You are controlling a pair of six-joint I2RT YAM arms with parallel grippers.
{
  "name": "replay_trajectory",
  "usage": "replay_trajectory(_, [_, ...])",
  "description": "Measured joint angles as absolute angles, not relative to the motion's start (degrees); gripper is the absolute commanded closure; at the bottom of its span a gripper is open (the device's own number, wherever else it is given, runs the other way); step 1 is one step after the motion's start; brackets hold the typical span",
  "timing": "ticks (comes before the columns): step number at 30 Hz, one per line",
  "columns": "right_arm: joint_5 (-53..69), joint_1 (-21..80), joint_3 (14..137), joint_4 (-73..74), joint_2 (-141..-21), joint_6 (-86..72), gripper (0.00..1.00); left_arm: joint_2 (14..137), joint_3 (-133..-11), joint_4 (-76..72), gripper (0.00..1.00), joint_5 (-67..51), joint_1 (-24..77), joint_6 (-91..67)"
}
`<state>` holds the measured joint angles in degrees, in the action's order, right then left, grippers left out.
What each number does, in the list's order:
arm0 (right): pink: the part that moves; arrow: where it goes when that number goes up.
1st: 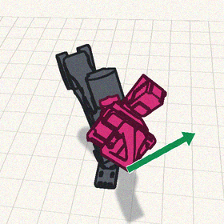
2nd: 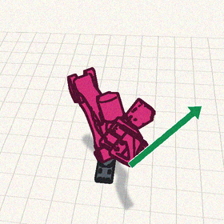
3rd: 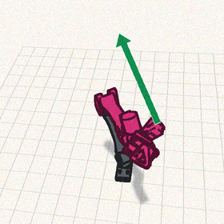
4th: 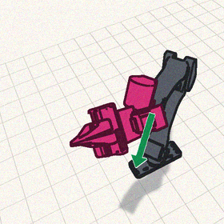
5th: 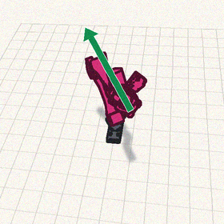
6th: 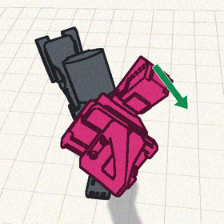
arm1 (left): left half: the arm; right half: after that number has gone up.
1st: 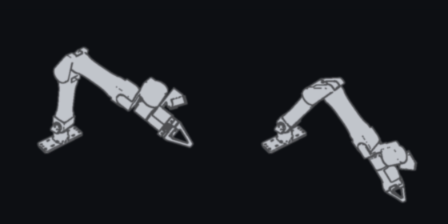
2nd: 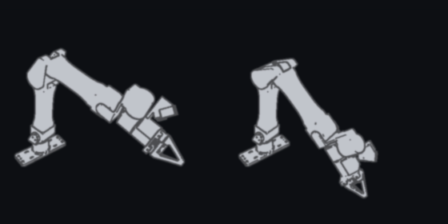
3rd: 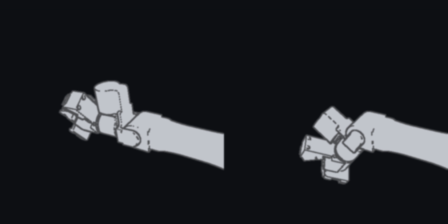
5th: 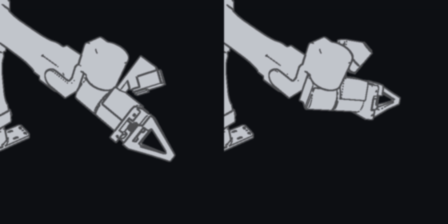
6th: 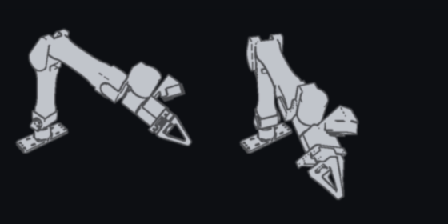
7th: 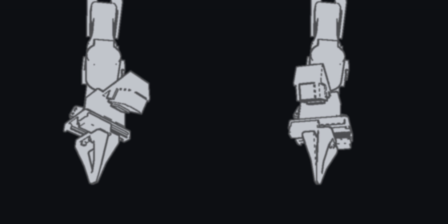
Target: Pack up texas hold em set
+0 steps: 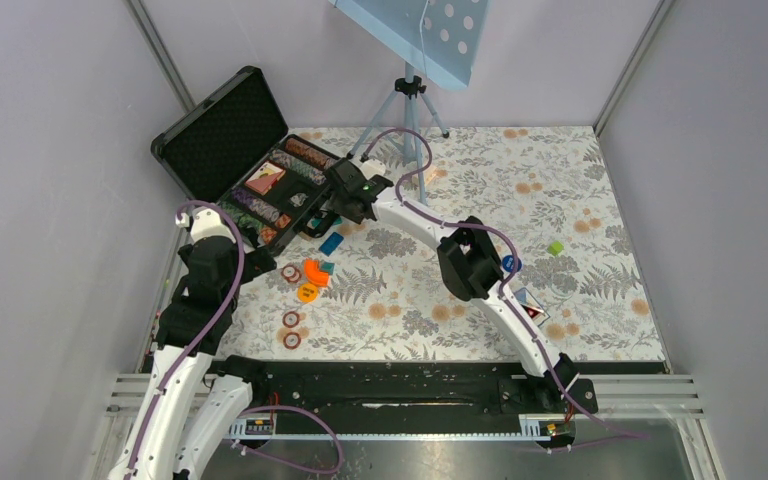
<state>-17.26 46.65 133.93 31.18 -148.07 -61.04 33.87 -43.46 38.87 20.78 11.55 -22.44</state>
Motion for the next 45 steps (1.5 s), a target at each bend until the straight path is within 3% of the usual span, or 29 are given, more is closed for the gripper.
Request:
replay_trajectory(28, [-17.96, 46.35, 143.68, 41.19, -151.57, -57.14, 0.59, 33.85, -43.46, 38.87, 0.03, 20.21, 11.55, -22.26])
replay_trajectory(33, [-19.07, 46.02, 143.39, 44.77, -151.59, -55.51, 0.51, 33.85, -43.46, 38.87, 0.03, 20.21, 11.55, -22.26])
replay_trajectory(37, [-18.90, 45.84, 136.18, 40.10, -149.47, -53.60, 0.46, 33.85, -43.46, 38.87, 0.03, 20.21, 11.55, -22.24])
replay_trajectory(45, [-18.98, 45.84, 104.81, 24.51, -130.28, -46.13, 0.38, 34.13, -43.46, 37.32, 0.03, 14.59, 11.55, -20.18])
